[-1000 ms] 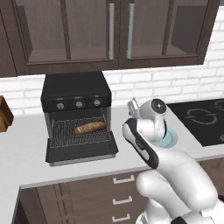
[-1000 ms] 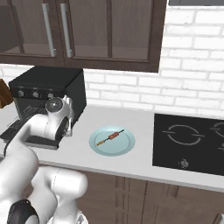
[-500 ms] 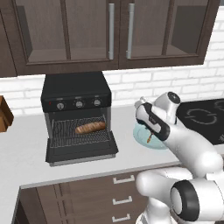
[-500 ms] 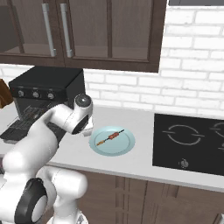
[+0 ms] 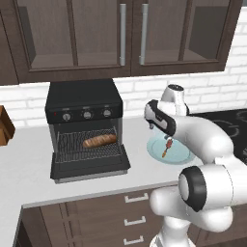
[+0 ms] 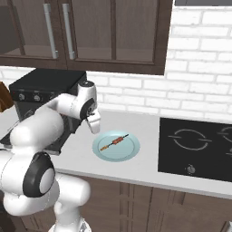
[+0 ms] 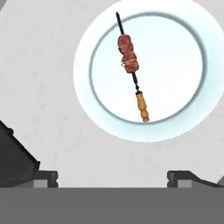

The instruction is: Pick up the kebab skewer and baguette bread, and place them inside the toaster oven. Close the toaster oven door and start by setting the timer.

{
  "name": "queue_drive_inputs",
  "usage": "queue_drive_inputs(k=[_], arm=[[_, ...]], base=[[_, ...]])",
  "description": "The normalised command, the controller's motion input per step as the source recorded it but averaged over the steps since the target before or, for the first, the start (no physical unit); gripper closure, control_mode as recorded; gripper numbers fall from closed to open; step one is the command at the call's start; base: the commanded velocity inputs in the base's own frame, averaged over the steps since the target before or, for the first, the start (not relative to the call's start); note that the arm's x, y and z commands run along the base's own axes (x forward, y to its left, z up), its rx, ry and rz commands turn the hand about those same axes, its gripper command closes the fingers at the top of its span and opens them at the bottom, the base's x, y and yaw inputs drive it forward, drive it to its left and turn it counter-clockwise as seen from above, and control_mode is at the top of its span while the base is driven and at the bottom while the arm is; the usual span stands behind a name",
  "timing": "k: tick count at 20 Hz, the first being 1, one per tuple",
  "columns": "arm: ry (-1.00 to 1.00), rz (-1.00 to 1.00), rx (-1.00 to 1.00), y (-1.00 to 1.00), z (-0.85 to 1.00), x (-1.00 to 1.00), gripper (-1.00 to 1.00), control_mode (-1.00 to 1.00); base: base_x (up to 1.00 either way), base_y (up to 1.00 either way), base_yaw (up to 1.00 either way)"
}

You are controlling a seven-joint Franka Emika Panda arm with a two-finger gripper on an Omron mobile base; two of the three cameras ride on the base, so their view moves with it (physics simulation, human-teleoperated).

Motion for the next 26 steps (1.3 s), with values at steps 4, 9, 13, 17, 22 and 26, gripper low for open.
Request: queue_drive_inputs(k=[4,9,13,17,22,26], arm=[[0.06,0.24,0.00,-0.74,-0.20,0.15,-1.00,-1.00],[0.00,0.25,-0.02,-0.55,-0.39,0.24,-1.00,-1.00],[0.00,0.20,-0.11,-0.16,-0.49,0.19,-1.00,-1.00],[0.00,0.15,-0.08,-0.19,-0.38,0.27,-1.00,-1.00],[0.00,0.08,0.00,-0.30,-0.36,0.15,-1.00,-1.00],[0.00,0.01,0.00,-0.06,-0.33,0.10,-1.00,-1.00]], base=[[0.00,0.00,0.00],[0.00,0.00,0.00],[0.00,0.00,0.00],[0.00,0.00,0.00],[0.00,0.00,0.00],[0.00,0.00,0.00]])
